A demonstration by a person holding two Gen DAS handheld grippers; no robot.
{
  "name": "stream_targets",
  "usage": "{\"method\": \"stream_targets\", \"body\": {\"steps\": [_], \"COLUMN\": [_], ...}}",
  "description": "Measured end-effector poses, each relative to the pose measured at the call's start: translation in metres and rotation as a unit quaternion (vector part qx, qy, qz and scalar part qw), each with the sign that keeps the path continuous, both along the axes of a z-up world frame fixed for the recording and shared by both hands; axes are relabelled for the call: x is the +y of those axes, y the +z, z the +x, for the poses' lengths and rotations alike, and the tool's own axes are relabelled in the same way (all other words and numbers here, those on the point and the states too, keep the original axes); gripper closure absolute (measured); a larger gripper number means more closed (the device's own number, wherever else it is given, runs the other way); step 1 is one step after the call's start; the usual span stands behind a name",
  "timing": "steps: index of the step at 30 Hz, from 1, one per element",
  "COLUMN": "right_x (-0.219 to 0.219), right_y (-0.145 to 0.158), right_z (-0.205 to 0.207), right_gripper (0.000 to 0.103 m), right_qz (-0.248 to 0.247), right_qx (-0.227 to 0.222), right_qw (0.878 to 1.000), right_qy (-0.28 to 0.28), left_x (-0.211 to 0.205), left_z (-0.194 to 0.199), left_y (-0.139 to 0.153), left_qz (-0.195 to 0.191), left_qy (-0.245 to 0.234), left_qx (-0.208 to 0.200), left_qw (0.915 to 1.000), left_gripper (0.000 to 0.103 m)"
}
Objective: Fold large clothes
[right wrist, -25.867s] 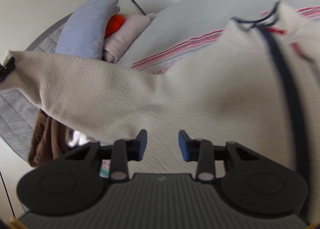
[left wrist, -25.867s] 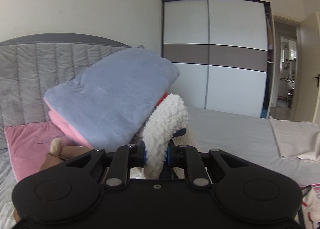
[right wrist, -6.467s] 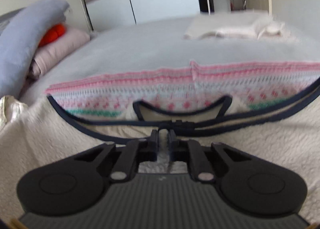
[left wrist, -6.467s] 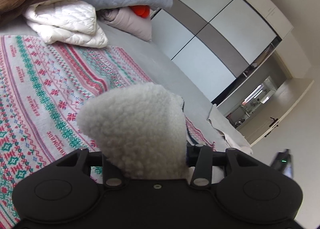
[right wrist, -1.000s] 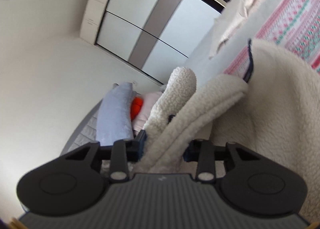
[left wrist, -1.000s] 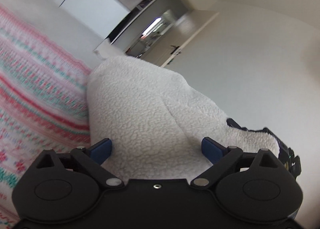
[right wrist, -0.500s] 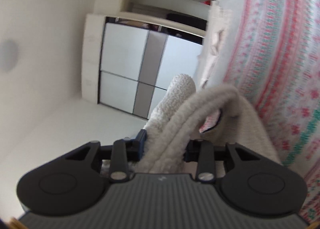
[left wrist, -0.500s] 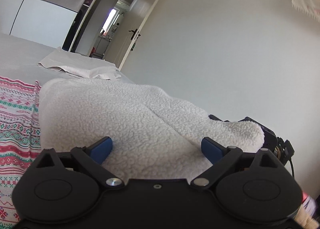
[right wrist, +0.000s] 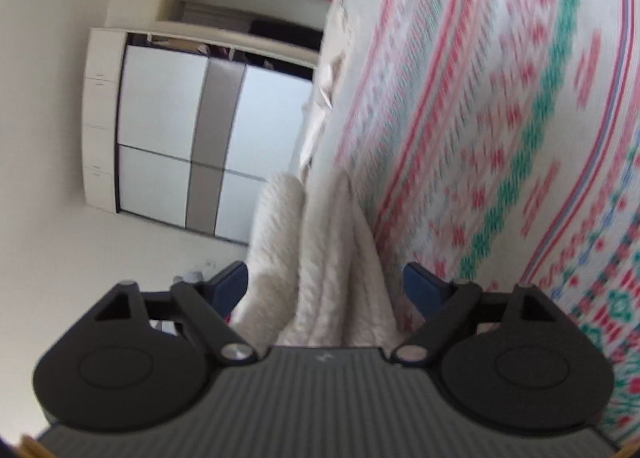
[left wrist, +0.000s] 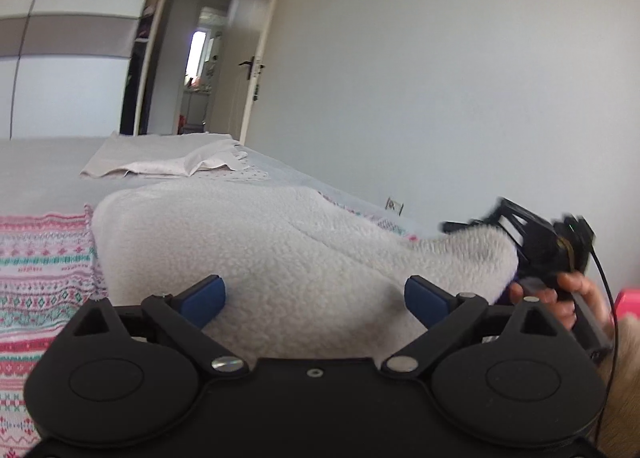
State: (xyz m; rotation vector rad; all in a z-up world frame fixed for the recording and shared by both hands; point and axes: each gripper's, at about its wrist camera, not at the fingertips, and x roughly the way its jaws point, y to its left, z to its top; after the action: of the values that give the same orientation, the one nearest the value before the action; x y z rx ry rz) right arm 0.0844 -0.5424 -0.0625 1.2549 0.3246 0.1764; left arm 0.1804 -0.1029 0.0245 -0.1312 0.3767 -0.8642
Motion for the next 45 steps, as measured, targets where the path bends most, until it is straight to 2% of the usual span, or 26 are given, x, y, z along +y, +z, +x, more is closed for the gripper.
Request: {"method": "stream_targets", "body": {"steps": [4, 7, 10, 12, 13, 14, 15, 16, 17, 18, 19, 22, 23, 25, 27, 29, 30, 33, 37, 40, 43, 45], "right_x": [0.000, 0.010, 0.026, 0.037, 0.042, 0.046, 0.052, 0.061, 0.077, 0.094, 0.108, 0.116, 0.110, 0.095, 0.076, 0.066, 0.063, 0.065, 0.081, 0.095, 0.110, 0.116], "right_y": [0.031, 0.057, 0.075, 0.078, 0.071, 0.064, 0.055, 0.050, 0.051, 0.058, 0.063, 0.073, 0.071, 0.054, 0.024, 0.003, -0.001, 0.018, 0.079, 0.110, 0.112, 0.097], "right_z": [-0.017, 0.010, 0.058, 0.091, 0.104, 0.118, 0.128, 0.133, 0.131, 0.128, 0.121, 0.099, 0.096, 0.097, 0.102, 0.098, 0.095, 0.090, 0.080, 0.071, 0.066, 0.066], "right_gripper": [0.019, 0.021, 0.022, 0.024, 0.036, 0.058, 0.069, 0.076, 0.078, 0.079, 0.083, 0.085, 0.086, 0.086, 0.086, 0.087, 0.086, 0.085, 0.082, 0.083, 0.083, 0.083], "right_qz": [-0.029, -0.035, -0.079, -0.131, -0.149, -0.154, -0.155, -0.168, -0.212, -0.255, -0.271, -0.231, -0.224, -0.213, -0.186, -0.142, -0.127, -0.156, -0.254, -0.285, -0.287, -0.280], "right_qx": [-0.051, -0.072, -0.033, 0.038, 0.081, 0.118, 0.147, 0.154, 0.149, 0.133, 0.106, 0.018, 0.013, 0.043, 0.088, 0.076, 0.071, 0.068, 0.050, 0.029, 0.022, 0.035], "right_qw": [0.998, 0.996, 0.992, 0.986, 0.980, 0.977, 0.972, 0.968, 0.959, 0.950, 0.946, 0.958, 0.962, 0.968, 0.973, 0.982, 0.985, 0.982, 0.965, 0.958, 0.958, 0.959], "right_qy": [-0.011, 0.032, 0.090, 0.099, 0.099, 0.094, 0.096, 0.106, 0.114, 0.124, 0.141, 0.166, 0.153, 0.123, 0.103, 0.096, 0.090, 0.079, 0.030, 0.009, 0.007, 0.016], "left_x": [0.018, 0.018, 0.013, 0.010, 0.007, 0.007, 0.006, 0.008, 0.011, 0.014, 0.019, 0.029, 0.027, 0.017, -0.001, -0.015, -0.018, -0.025, -0.040, -0.063, -0.076, -0.064], "left_z": [0.017, 0.026, 0.029, 0.031, 0.033, 0.032, 0.034, 0.035, 0.036, 0.037, 0.037, 0.031, 0.030, 0.032, 0.027, 0.016, 0.015, 0.019, 0.022, 0.020, 0.018, 0.019], "left_y": [0.010, 0.009, 0.006, -0.001, -0.005, -0.012, -0.016, -0.020, -0.023, -0.023, -0.022, -0.012, -0.009, -0.010, -0.020, -0.025, -0.024, -0.020, -0.024, -0.029, -0.027, -0.023], "left_qz": [-0.041, -0.036, -0.016, 0.000, 0.007, 0.014, 0.014, 0.007, -0.001, -0.006, -0.016, -0.045, -0.049, -0.030, 0.009, 0.041, 0.043, 0.046, 0.045, 0.062, 0.087, 0.080], "left_qy": [0.039, 0.055, 0.055, 0.053, 0.053, 0.051, 0.048, 0.046, 0.048, 0.052, 0.056, 0.064, 0.062, 0.052, 0.037, 0.042, 0.043, 0.054, 0.087, 0.114, 0.122, 0.116], "left_qx": [0.017, 0.025, 0.013, 0.012, 0.016, 0.021, 0.027, 0.036, 0.042, 0.045, 0.046, 0.025, 0.022, 0.026, 0.017, -0.017, -0.017, -0.006, -0.005, -0.022, -0.036, -0.027], "left_qw": [0.9983, 0.9975, 0.9983, 0.9985, 0.9985, 0.9984, 0.9984, 0.9983, 0.9979, 0.9976, 0.9972, 0.9967, 0.9966, 0.9979, 0.9991, 0.9981, 0.9980, 0.9975, 0.9952, 0.9913, 0.9881, 0.9896], "left_gripper": [0.006, 0.006, 0.006, 0.006, 0.006, 0.006, 0.006, 0.006, 0.006, 0.005, 0.006, 0.006, 0.006, 0.007, 0.008, 0.008, 0.008, 0.008, 0.007, 0.007, 0.007, 0.007]}}
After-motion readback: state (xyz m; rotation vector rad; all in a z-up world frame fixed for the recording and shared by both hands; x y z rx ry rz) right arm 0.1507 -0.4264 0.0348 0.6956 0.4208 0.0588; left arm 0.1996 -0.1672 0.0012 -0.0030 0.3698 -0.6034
